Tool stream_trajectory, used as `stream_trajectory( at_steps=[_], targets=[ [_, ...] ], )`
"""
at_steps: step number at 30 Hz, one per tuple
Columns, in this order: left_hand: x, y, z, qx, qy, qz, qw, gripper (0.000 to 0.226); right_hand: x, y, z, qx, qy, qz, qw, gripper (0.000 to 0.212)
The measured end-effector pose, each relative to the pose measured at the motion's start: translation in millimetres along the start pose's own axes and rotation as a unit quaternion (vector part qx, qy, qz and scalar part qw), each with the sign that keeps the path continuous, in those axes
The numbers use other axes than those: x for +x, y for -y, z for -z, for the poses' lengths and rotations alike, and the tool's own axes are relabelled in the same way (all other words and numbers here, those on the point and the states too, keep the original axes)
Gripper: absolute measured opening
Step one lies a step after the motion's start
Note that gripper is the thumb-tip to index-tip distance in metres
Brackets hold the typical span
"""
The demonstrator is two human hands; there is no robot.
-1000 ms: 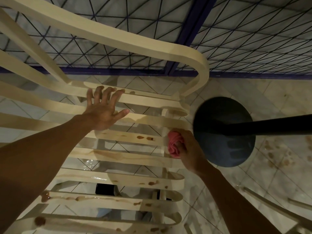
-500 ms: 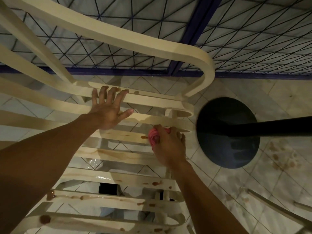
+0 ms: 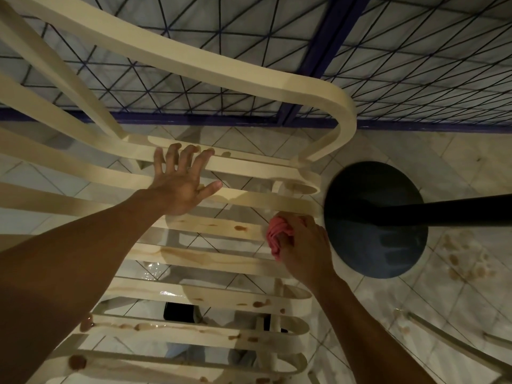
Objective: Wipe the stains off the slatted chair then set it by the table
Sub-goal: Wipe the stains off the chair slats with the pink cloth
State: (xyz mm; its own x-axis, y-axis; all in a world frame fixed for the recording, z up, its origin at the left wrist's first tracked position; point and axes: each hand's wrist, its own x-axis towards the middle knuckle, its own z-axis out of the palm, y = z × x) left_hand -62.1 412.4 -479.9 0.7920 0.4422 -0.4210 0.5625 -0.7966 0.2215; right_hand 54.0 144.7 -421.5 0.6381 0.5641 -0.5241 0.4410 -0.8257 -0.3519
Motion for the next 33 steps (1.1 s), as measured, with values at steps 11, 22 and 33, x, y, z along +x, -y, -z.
stream_trajectory(
  at_steps=[11,22,33],
  targets=[
    [-2.1,-3.7,3.8,-0.002,0.004,0.007,1.000,0.090,8.5,82.0,-26.4,-0.028,0.044,0.036,0.998,0.044],
    [-4.9,-6.4,9.1,-0.008,0.017,0.006,1.000,0.087,-8.3,4.7,-7.9,0.037,-0.027,0.007,0.999,0.040],
    [-3.8,-6.5,7.6,-0.012,0.012,0.003,1.000,0.081,2.2,40.6,-17.9,-0.015,0.017,0.040,0.999,0.054]
  ],
)
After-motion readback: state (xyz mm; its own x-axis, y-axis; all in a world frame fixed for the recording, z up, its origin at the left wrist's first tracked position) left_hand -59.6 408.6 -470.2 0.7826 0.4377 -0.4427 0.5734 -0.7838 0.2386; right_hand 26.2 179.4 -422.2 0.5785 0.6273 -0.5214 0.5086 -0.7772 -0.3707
